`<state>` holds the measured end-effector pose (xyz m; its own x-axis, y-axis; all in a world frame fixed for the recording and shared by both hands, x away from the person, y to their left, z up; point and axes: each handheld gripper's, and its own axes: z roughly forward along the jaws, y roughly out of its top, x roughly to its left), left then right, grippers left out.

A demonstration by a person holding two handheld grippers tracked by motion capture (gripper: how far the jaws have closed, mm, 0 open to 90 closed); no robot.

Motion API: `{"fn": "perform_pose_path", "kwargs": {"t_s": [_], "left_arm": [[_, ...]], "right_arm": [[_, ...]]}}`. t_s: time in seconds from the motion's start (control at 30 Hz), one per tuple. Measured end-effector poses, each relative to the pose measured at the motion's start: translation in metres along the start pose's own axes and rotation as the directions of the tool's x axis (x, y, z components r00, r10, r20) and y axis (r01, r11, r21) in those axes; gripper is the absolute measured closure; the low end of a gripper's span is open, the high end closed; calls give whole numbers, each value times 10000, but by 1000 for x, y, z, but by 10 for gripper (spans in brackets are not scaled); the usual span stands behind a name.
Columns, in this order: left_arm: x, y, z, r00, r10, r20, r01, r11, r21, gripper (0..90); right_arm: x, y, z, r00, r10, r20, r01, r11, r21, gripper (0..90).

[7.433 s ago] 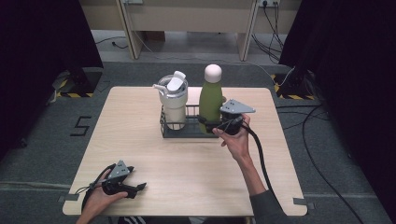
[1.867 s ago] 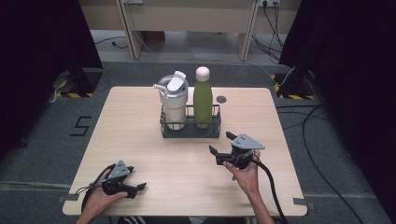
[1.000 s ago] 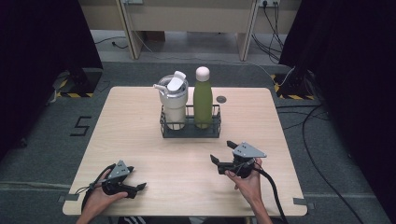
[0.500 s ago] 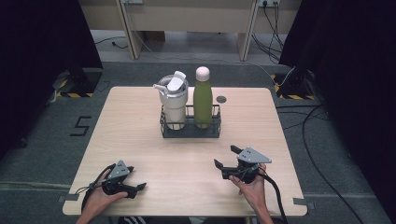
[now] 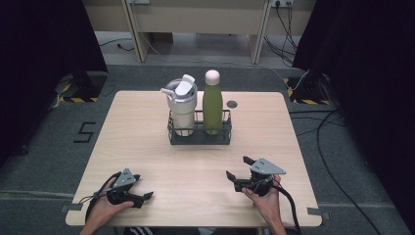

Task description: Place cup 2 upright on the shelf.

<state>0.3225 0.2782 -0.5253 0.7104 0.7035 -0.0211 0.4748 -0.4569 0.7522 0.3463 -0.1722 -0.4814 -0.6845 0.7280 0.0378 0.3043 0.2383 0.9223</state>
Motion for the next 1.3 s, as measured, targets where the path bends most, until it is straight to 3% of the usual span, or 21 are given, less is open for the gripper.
{"fn": "perform_pose_path", "kwargs": {"t_s": [1.3], "left_arm": [[0, 0, 0, 10000, -2, -1, 2, 10000, -4, 138]], "right_arm": [[1, -23, -16, 9999, 83, 57, -86, 9975, 698, 150]]}}
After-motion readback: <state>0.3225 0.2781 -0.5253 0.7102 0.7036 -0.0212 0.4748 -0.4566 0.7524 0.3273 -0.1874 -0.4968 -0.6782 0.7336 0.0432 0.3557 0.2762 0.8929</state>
